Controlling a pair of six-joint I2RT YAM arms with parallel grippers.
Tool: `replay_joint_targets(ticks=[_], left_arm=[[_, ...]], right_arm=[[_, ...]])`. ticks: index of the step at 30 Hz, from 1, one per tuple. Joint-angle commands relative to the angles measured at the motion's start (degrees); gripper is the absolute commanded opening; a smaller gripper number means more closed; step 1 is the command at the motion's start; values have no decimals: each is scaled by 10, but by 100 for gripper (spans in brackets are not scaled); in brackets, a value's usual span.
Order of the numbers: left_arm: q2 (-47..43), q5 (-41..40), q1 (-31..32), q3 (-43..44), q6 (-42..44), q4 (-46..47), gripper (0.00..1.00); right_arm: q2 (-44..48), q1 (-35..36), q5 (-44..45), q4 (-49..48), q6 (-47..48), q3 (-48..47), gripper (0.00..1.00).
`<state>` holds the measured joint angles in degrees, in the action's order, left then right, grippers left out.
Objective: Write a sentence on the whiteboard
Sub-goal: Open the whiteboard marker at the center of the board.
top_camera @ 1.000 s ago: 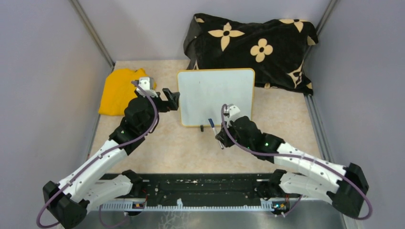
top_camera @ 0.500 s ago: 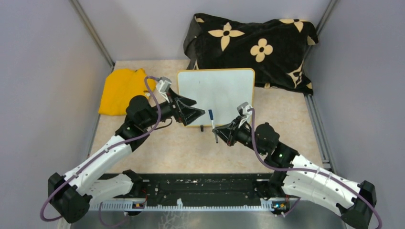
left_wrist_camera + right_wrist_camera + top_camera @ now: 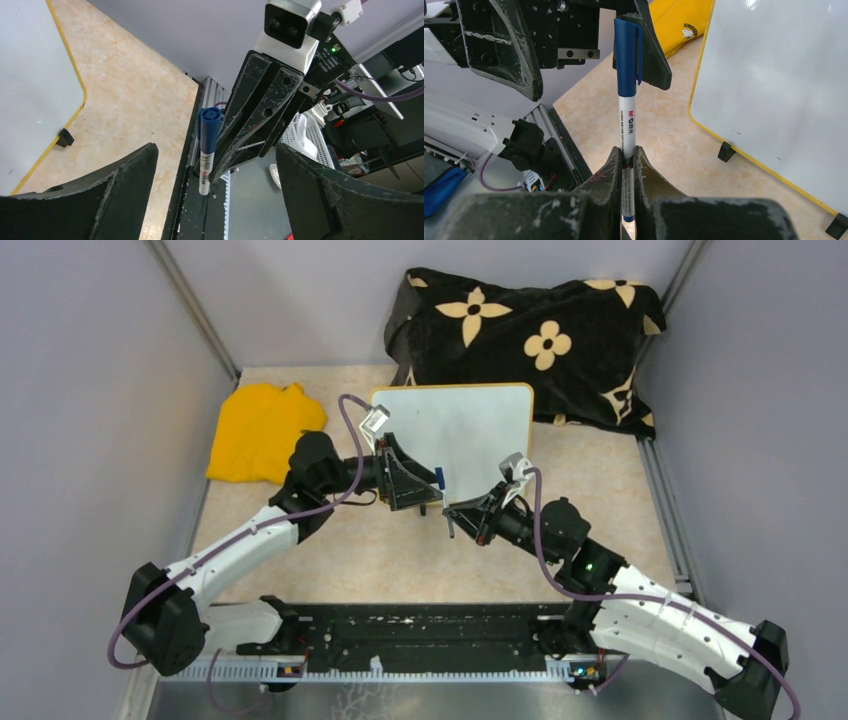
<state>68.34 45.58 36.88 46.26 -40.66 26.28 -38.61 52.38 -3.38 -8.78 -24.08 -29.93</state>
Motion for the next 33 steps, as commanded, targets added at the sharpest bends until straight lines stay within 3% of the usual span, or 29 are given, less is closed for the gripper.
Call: replay_joint_targets(ticks=[1, 12, 23, 28, 33], left_arm=[[4, 19, -1, 21, -17, 47, 90], [22, 4, 1, 25, -22, 53, 57], [21, 4, 4, 17, -16, 56, 31], [16, 5, 7, 9, -10, 56, 24], [8, 3, 8, 0, -8, 57, 0]], right_arm=[[7, 5, -11, -33, 2, -4, 0], [-12, 5, -13, -27, 4, -16, 0], [-18, 6, -13, -27, -3, -17, 0], [-18, 5, -16, -30, -7, -20, 0], [-18, 5, -25, -38, -21, -20, 0]])
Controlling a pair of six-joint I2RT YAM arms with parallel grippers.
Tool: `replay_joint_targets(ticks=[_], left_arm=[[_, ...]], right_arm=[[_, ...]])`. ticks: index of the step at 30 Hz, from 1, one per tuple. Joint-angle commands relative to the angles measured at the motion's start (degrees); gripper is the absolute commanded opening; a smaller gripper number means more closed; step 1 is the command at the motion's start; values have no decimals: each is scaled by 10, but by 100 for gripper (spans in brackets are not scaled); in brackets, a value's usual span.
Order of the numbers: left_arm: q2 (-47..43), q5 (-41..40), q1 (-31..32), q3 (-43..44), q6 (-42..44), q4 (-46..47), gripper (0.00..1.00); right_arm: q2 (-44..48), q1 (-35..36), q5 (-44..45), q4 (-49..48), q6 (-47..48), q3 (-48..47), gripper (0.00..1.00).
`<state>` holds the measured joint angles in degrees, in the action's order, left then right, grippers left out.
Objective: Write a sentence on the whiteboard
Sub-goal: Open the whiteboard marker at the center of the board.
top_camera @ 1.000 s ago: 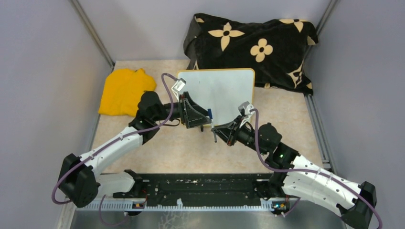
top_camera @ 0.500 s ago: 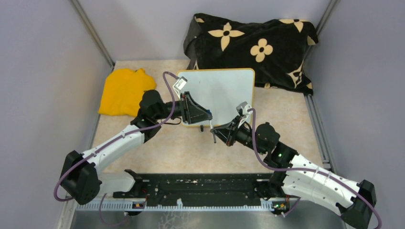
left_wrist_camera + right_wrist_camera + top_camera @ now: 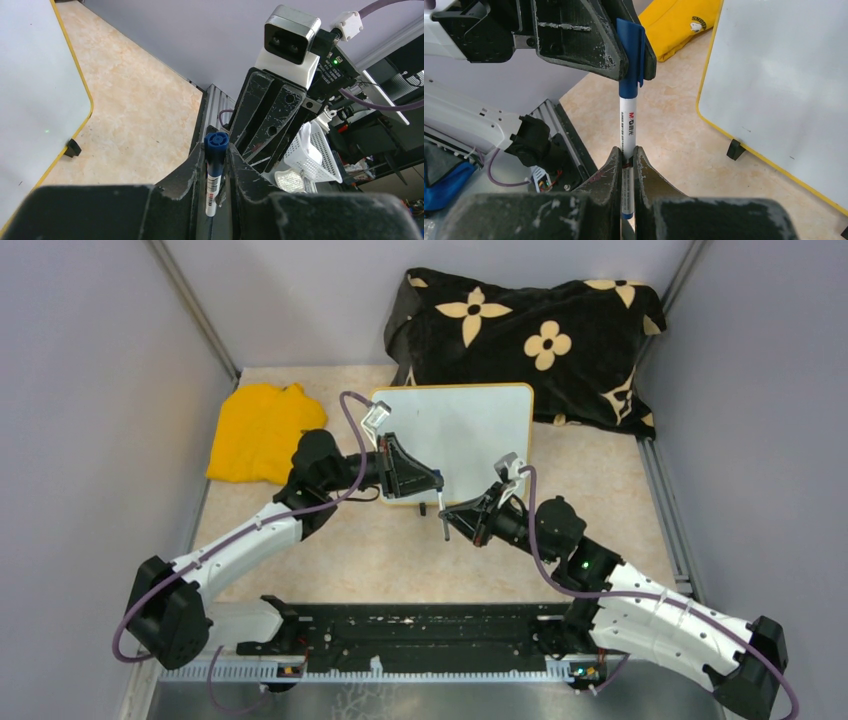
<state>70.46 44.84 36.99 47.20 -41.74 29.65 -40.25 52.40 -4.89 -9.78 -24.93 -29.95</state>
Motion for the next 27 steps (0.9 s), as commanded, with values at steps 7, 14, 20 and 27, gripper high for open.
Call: replay_joint_targets(ticks=[7, 14, 20, 27], left_arm=[[-35, 4, 6, -25, -8, 45, 0], [-65, 4, 6, -35, -10, 48, 0], [-79, 1, 6, -42, -9, 47, 0], [-82, -1, 6, -41, -9, 48, 0]], right_arm=[[-19, 5, -1, -55, -72, -27, 55], [-52, 5, -43, -104, -99, -43, 58], [-66, 5, -63, -140, -113, -46, 49], [-76, 5, -78, -159, -121, -45, 27]])
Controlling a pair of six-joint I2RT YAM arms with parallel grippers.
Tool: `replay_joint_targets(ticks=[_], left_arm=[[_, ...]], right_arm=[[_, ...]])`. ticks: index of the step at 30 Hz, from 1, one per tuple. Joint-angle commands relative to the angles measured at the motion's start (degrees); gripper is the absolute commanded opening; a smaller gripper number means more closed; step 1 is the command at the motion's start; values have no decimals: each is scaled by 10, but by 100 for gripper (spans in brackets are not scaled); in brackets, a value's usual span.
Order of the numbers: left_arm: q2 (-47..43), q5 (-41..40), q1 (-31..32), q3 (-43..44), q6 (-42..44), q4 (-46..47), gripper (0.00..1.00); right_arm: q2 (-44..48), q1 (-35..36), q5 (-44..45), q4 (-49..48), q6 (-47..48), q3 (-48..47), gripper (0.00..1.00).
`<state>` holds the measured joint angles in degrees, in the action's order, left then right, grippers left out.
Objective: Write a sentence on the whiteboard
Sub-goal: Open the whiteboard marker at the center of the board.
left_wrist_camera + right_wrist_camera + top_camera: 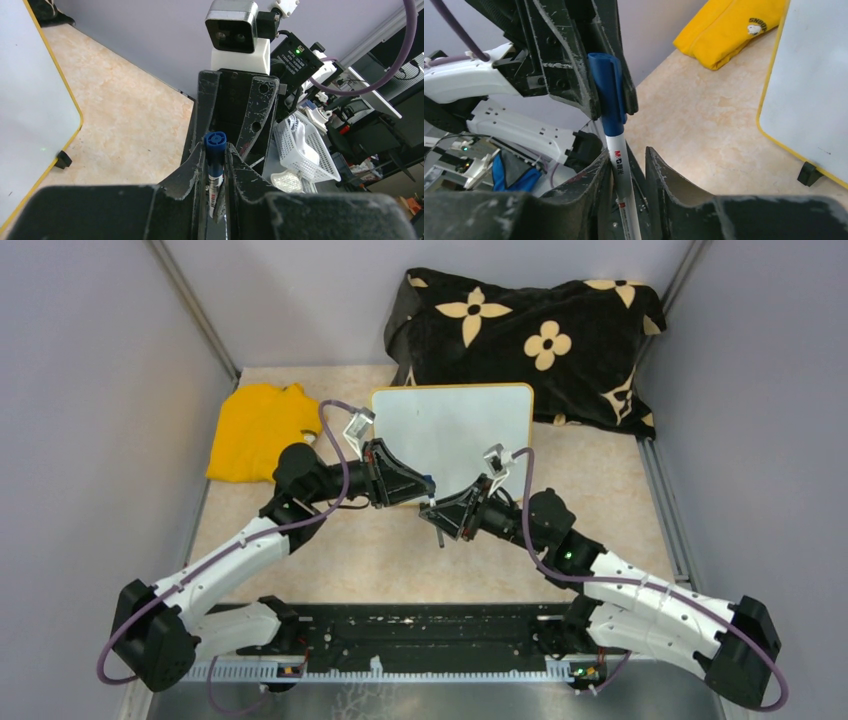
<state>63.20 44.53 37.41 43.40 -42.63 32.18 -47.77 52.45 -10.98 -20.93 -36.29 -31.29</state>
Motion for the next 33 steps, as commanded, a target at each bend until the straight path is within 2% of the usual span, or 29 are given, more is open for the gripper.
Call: replay_joint_targets(ticks=[1, 6, 15, 22, 33], left_arm=[[-11, 2, 2, -3, 1, 22, 0], [-24, -28, 1, -4, 11, 14, 0], [-50, -112, 0, 2, 10, 8, 0], [-38, -141, 0, 20, 2, 31, 0], [-36, -176, 0, 53, 35, -16, 0]], right_arm=[[-1, 5, -19, -47, -7, -31, 22], [6, 5, -22, -29, 7, -24, 0], [40, 5, -19, 12, 11, 8, 0], [65, 4, -14, 19, 8, 30, 0], [71, 5, -9, 28, 10, 33, 0]])
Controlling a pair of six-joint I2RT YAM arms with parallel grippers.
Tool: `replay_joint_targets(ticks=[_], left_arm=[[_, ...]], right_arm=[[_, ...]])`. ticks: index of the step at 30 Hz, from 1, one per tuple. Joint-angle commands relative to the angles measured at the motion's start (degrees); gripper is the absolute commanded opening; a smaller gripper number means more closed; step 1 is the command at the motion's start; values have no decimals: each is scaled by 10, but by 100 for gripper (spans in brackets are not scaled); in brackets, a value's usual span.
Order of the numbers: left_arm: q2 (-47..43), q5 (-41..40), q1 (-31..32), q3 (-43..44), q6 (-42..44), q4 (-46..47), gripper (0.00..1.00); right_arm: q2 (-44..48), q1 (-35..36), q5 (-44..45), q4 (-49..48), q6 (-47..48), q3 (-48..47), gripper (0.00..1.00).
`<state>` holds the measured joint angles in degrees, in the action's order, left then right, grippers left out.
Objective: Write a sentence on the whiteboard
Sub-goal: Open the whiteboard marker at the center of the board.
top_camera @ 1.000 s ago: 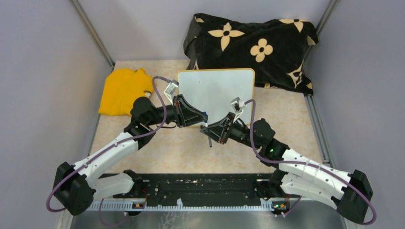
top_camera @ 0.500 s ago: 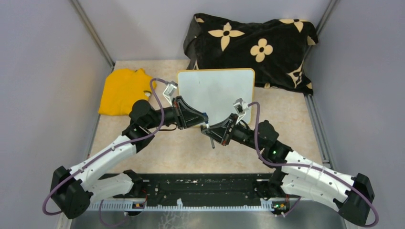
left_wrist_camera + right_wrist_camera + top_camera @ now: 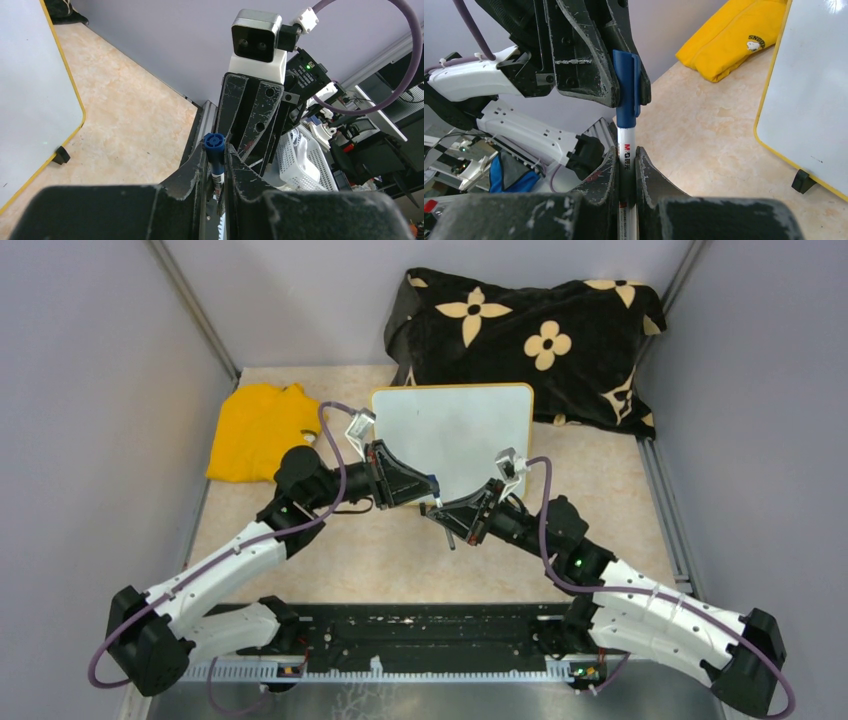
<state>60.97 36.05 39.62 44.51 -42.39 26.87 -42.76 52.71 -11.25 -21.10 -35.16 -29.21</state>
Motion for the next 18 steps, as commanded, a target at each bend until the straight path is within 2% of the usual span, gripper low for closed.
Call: replay_joint_targets(ticks=[1, 18], left_arm=[[-16, -95, -22, 42, 34, 34, 0], [-23, -141, -24, 30, 48, 18, 0]], right_arm=[[21, 2, -6, 32, -1, 13, 0], [32, 2, -16, 48, 8, 8, 0]])
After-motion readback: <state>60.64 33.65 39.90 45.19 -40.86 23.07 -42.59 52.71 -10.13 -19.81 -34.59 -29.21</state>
